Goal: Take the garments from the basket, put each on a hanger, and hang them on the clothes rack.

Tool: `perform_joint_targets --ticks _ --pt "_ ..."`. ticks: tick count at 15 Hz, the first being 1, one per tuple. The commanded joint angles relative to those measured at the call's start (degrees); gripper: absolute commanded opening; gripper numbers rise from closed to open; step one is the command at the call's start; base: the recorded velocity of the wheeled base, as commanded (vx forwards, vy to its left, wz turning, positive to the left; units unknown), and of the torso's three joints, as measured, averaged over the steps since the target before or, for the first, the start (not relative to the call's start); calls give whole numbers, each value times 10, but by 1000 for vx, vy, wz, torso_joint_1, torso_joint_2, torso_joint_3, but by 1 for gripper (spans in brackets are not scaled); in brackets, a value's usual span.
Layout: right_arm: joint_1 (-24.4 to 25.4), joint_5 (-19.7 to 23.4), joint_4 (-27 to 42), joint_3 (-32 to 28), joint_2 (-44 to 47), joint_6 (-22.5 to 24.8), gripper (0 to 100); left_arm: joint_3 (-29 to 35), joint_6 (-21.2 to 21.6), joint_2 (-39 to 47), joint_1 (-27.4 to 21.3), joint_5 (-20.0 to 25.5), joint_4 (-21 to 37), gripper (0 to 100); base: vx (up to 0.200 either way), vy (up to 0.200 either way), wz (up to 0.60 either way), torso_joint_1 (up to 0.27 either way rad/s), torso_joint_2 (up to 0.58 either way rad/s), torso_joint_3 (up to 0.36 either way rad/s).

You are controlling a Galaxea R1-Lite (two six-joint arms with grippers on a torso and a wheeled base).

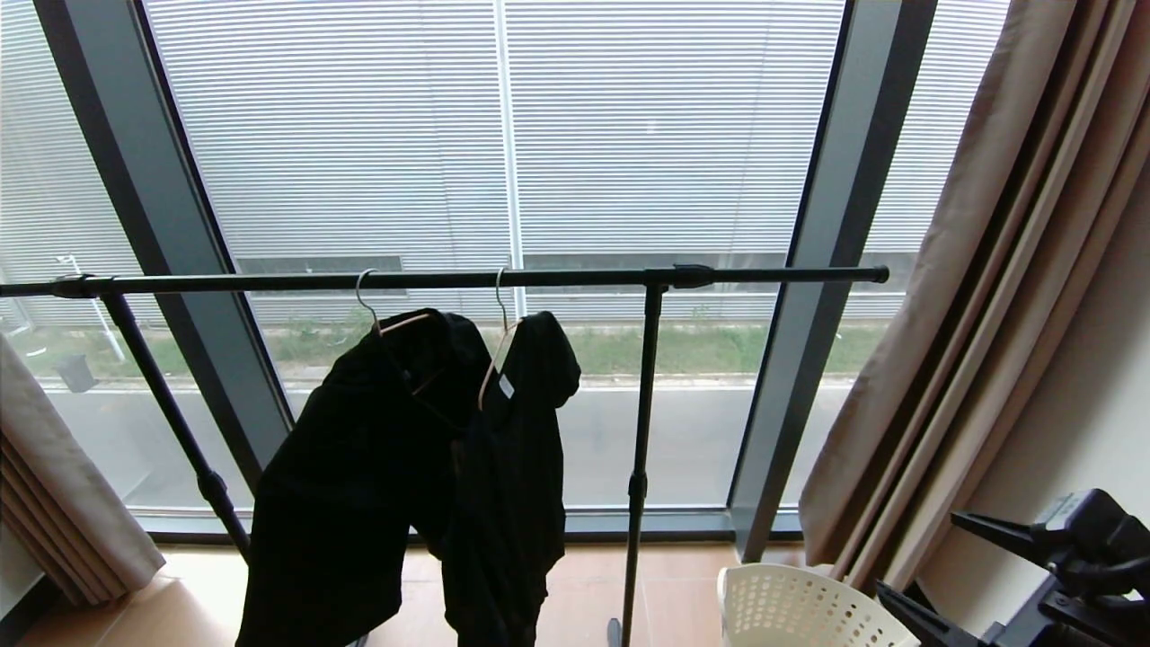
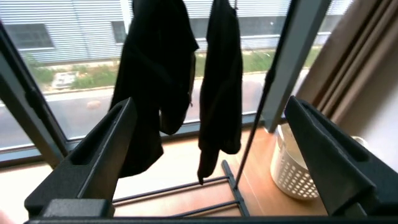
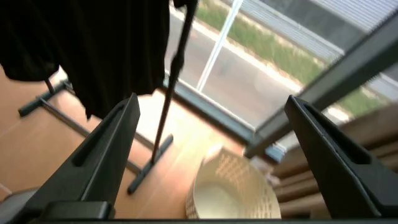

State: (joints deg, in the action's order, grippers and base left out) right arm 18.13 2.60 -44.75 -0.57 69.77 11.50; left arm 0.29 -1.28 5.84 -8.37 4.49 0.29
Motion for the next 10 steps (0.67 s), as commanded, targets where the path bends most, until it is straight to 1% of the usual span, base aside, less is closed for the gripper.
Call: perform_joint_targets --ticks 1,2,3,5,6,9,10 --pt "-1 -16 172 6 -206 -17 100 1 9 -3 0 0 2 100 0 0 0 0 0 0" --pt "-1 -16 243 6 -264 -17 100 1 21 -3 0 0 2 100 0 0 0 0 0 0" --pt "-1 -17 298 6 -320 -17 100 1 29 -2 0 0 6 100 0 0 0 0 0 0" --pt "-1 -26 411 6 -438 -16 100 3 31 -1 2 0 14 100 0 0 0 0 0 0" --pt "-1 -39 445 -6 -478 -17 100 4 31 0 8 0 15 100 0 0 0 0 0 0" --pt "-4 -119 455 -12 -525 -17 100 4 31 23 50 1 16 100 0 0 0 0 0 0" --pt "-34 -153 458 -13 -573 -17 100 3 32 34 84 1 16 100 0 0 0 0 0 0"
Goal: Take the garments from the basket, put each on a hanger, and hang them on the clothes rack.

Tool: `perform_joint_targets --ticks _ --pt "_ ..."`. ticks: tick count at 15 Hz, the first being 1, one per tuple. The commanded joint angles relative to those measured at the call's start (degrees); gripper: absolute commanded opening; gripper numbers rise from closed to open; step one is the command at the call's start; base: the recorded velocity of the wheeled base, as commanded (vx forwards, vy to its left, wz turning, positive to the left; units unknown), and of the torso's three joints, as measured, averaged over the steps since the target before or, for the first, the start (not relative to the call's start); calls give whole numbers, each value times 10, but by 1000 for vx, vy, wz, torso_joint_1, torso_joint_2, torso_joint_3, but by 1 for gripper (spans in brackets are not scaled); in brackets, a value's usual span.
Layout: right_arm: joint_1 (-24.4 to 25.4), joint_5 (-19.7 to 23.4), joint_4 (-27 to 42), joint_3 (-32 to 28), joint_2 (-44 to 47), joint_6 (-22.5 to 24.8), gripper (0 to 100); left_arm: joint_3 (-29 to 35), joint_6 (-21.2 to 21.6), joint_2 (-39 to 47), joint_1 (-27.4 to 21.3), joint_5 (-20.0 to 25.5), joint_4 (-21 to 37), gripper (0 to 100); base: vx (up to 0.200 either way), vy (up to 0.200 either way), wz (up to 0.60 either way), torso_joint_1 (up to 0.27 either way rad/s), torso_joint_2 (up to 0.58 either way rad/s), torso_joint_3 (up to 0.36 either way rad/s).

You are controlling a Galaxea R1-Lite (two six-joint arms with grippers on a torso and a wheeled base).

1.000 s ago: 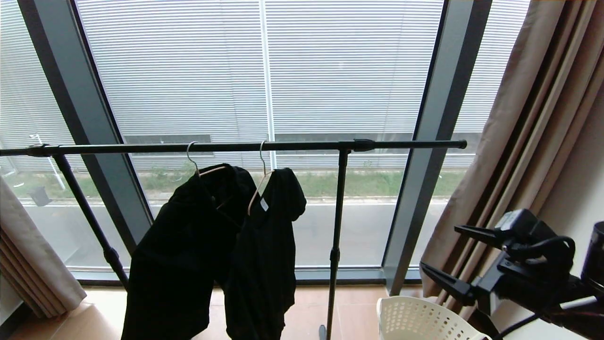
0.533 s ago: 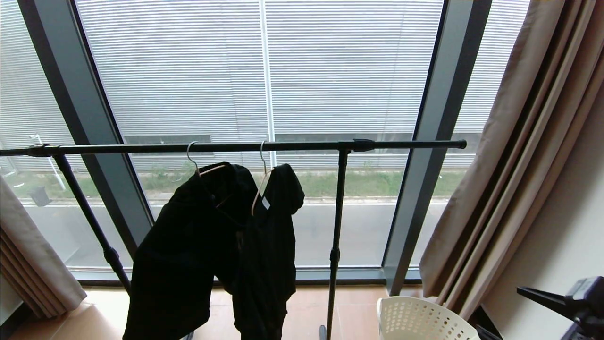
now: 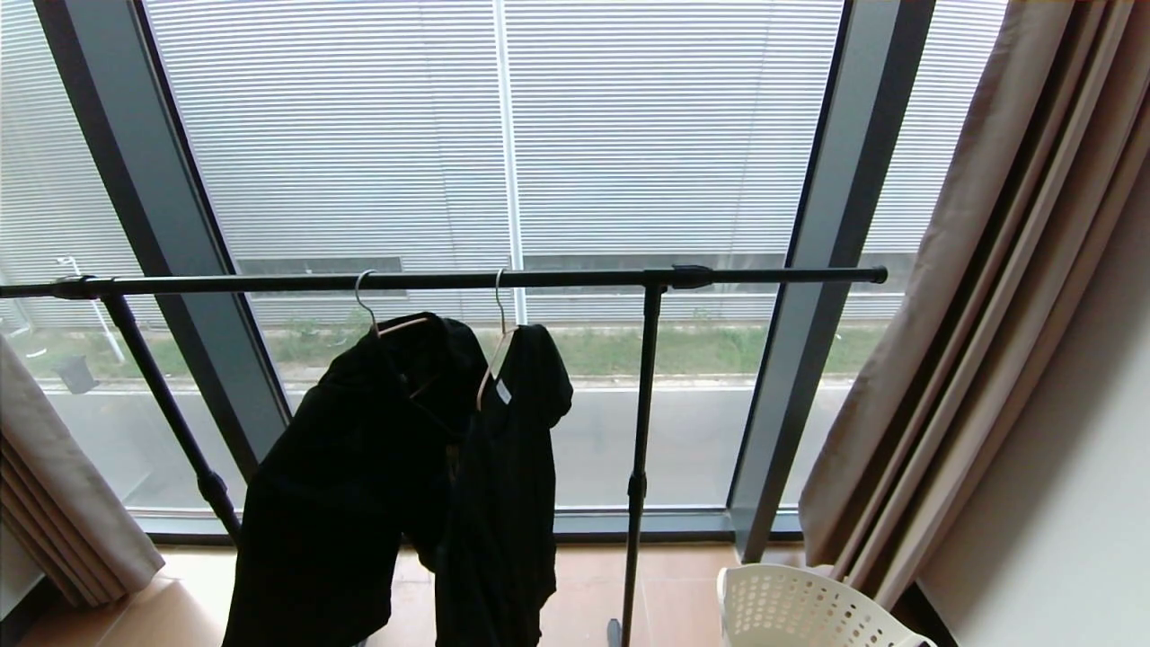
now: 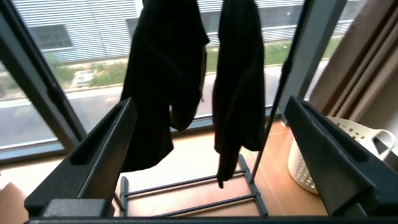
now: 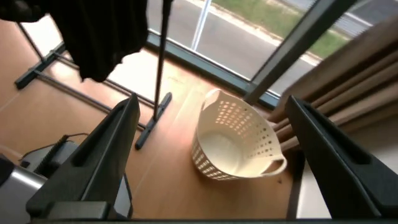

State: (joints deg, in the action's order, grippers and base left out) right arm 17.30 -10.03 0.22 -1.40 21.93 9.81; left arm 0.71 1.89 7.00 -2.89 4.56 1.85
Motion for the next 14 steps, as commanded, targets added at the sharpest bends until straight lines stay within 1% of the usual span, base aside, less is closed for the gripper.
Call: perform_joint_targets --ticks 1,2,3,4,5,6,7,8,9,10,12,13,14 --pt "-58 -27 13 -6 -124 0 100 -1 1 24 46 0 0 100 0 0 0 0 0 0" --pt "-109 -27 14 -7 -146 0 100 -1 1 25 61 0 0 100 0 0 0 0 0 0" --pt "-148 -27 14 -7 -157 0 100 -1 1 21 68 0 -1 100 0 0 0 0 0 0" --pt "-158 -27 14 -7 -160 0 100 -1 1 19 68 0 -1 100 0 0 0 0 0 0" --pt "-189 -24 15 -3 -185 -5 100 1 1 -10 68 4 -1 100 0 0 0 0 0 0" --pt "-185 -24 15 -3 -198 -23 100 -2 -2 -22 68 0 -3 100 0 0 0 0 0 0" --pt "-179 -22 15 -3 -219 -84 100 -2 -5 -23 68 -2 -4 100 0 0 0 0 0 0" --pt "-177 -11 25 -4 -218 -100 100 0 -1 -25 56 5 -2 100 0 0 0 0 0 0" --pt "-177 5 39 -4 -218 -107 100 0 0 -22 20 6 -1 100 0 0 0 0 0 0" --pt "-177 36 51 -8 -218 -107 100 0 0 -16 -56 6 -1 100 0 0 0 0 0 0" --pt "-177 37 51 -8 -218 -107 100 -2 0 -16 -63 3 -3 100 0 0 0 0 0 0" --pt "-177 39 51 -8 -218 -107 100 -4 -2 -15 -63 -34 -5 100 0 0 0 0 0 0" --pt "-177 41 51 -8 -218 -107 100 -4 -3 -15 -63 -57 -5 100 0 0 0 0 0 0"
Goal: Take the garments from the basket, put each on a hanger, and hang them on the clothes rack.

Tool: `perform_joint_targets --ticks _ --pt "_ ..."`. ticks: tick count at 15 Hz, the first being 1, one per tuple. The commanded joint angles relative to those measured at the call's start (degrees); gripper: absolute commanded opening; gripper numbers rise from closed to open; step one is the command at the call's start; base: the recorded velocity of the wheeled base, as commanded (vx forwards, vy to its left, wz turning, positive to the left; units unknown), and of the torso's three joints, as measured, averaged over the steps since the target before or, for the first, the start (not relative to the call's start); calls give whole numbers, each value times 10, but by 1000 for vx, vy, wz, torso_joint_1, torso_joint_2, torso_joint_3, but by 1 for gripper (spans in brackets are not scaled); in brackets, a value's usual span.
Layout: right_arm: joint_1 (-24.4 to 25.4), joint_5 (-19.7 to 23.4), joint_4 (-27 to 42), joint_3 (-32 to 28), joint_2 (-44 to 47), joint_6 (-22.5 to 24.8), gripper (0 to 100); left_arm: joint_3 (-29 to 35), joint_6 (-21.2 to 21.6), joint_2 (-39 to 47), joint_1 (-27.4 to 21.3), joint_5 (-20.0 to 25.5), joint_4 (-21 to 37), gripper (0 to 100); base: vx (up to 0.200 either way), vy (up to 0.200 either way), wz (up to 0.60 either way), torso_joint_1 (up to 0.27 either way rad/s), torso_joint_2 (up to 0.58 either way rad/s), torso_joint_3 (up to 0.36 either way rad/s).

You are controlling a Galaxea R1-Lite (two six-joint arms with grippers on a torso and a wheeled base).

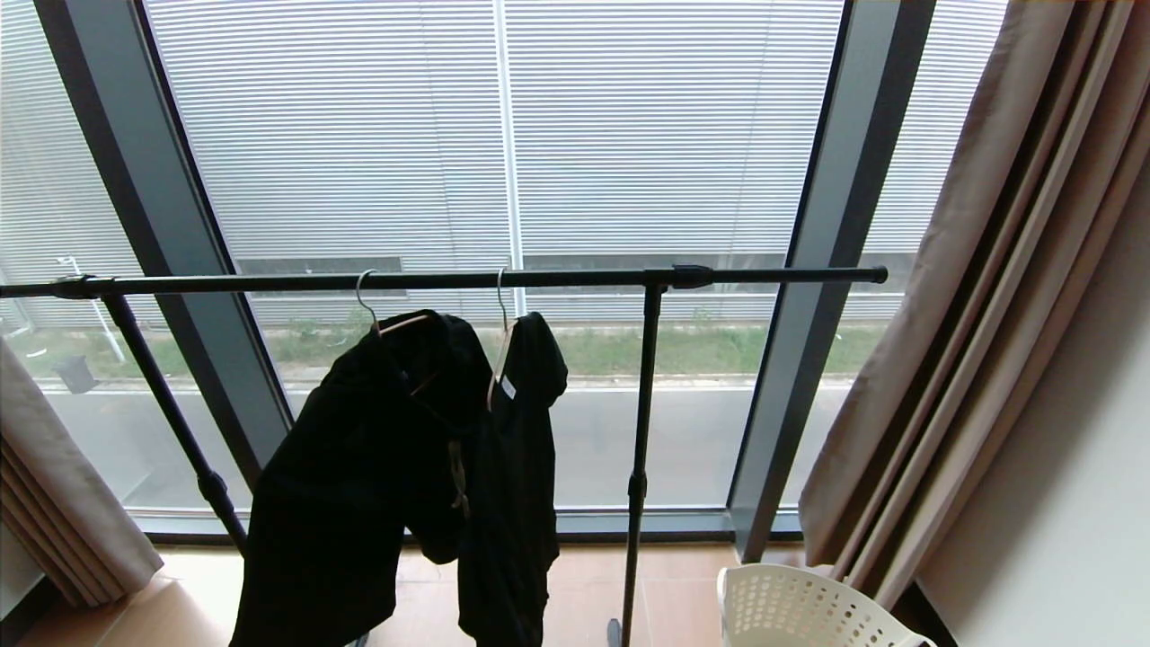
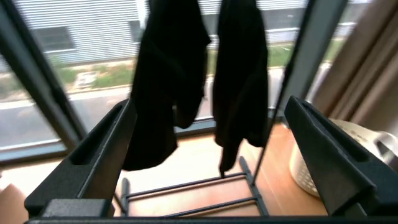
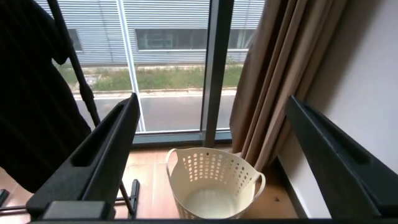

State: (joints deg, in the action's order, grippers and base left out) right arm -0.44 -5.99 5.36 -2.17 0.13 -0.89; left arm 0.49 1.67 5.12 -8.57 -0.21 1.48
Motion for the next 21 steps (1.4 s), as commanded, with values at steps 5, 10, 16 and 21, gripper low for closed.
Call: perform_joint_targets --ticks 5,10,16,21 --pt "0 16 4 -1 0 3 100 -1 -2 -13 92 -9 -2 100 0 0 0 0 0 0" --pt "3 52 4 -2 1 9 100 -2 -6 -51 87 20 -3 100 0 0 0 0 0 0" --pt "3 -17 -11 3 0 -13 100 -2 -8 -51 88 4 -3 100 0 0 0 0 0 0" --pt "3 -17 -11 3 0 -11 100 -1 -16 -51 88 3 -3 100 0 0 0 0 0 0"
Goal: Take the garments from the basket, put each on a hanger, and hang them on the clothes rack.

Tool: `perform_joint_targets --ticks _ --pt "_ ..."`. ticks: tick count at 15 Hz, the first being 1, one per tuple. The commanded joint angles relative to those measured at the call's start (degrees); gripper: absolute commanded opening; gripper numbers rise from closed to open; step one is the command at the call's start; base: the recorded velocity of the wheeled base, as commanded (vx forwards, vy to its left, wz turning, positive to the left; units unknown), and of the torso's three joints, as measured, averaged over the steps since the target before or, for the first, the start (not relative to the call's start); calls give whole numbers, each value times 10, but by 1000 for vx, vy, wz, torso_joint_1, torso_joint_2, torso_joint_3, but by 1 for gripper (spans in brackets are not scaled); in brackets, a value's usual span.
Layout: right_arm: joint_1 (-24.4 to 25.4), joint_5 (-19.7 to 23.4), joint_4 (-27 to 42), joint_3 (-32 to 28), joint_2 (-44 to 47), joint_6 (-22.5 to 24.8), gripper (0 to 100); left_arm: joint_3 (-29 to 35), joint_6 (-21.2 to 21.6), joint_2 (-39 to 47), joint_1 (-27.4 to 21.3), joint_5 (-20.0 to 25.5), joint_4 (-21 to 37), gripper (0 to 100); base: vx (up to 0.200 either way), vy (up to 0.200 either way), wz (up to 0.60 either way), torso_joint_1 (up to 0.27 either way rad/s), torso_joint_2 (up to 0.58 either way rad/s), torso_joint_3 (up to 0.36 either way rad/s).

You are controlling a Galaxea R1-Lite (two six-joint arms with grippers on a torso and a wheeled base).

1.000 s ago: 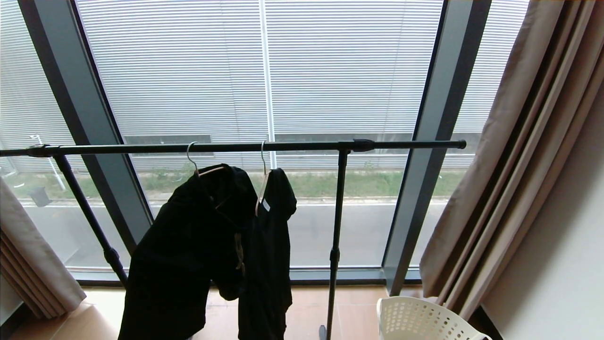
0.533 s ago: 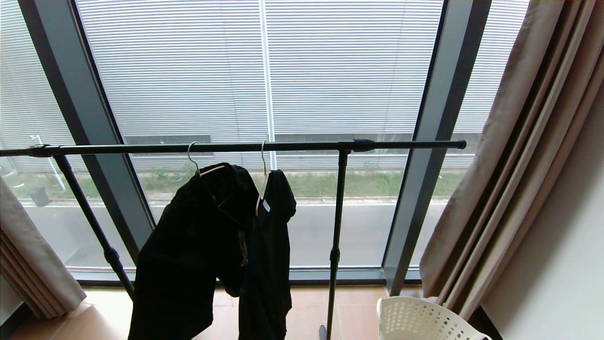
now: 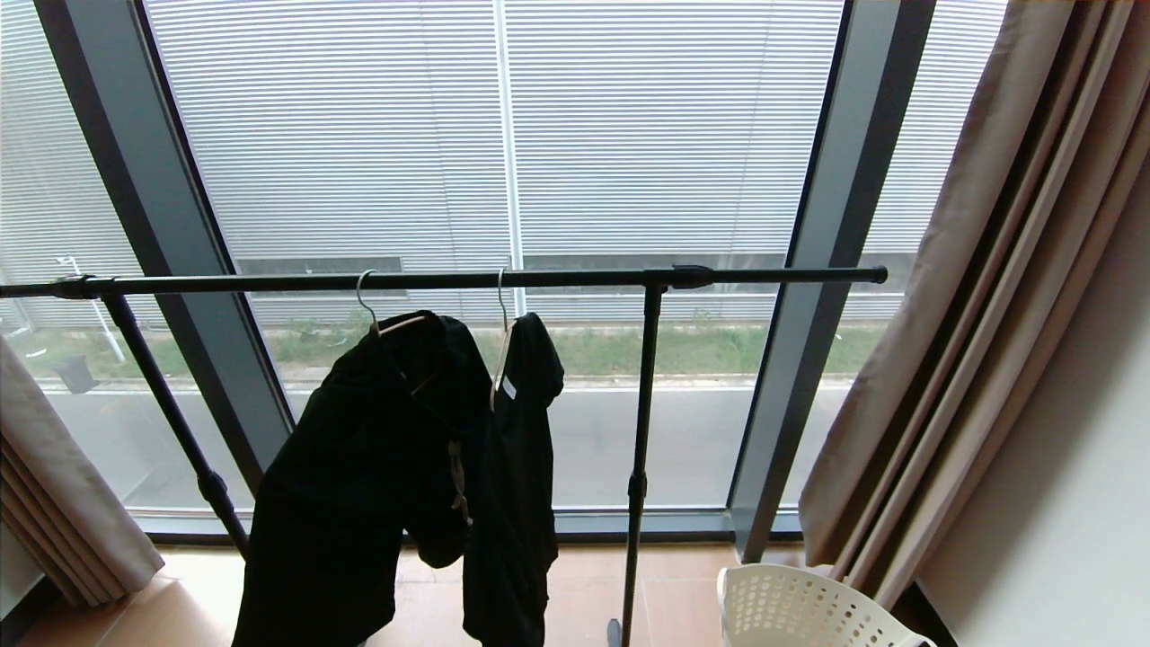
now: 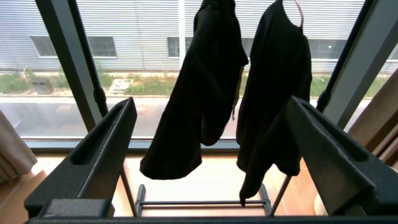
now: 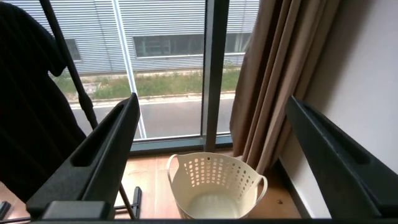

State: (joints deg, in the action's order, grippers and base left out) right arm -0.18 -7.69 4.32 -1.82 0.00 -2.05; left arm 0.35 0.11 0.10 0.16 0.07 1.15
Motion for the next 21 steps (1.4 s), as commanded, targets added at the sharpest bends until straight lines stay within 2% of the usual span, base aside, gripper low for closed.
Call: perform_joint_targets --ticks 1,3,5,10,12,15,17,21 --pt "0 0 0 0 1 0 100 0 -2 -1 1 -4 -1 100 0 0 0 0 0 0" --pt "0 10 3 -1 2 7 100 0 0 -1 0 0 0 100 0 0 0 0 0 0" --pt "0 52 4 -2 1 10 100 0 0 -1 0 0 0 100 0 0 0 0 0 0" --pt "0 48 1 0 1 11 100 0 0 -1 0 0 0 100 0 0 0 0 0 0" --pt "0 7 0 1 1 14 100 0 0 -1 0 0 0 100 0 0 0 0 0 0" --pt "0 12 0 1 1 13 100 0 0 -1 0 0 0 100 0 0 0 0 0 0" --pt "0 46 1 0 1 13 100 0 0 -1 0 -1 0 100 0 0 0 0 0 0" --pt "0 48 1 1 1 18 100 0 0 -1 0 0 0 100 0 0 0 0 0 0"
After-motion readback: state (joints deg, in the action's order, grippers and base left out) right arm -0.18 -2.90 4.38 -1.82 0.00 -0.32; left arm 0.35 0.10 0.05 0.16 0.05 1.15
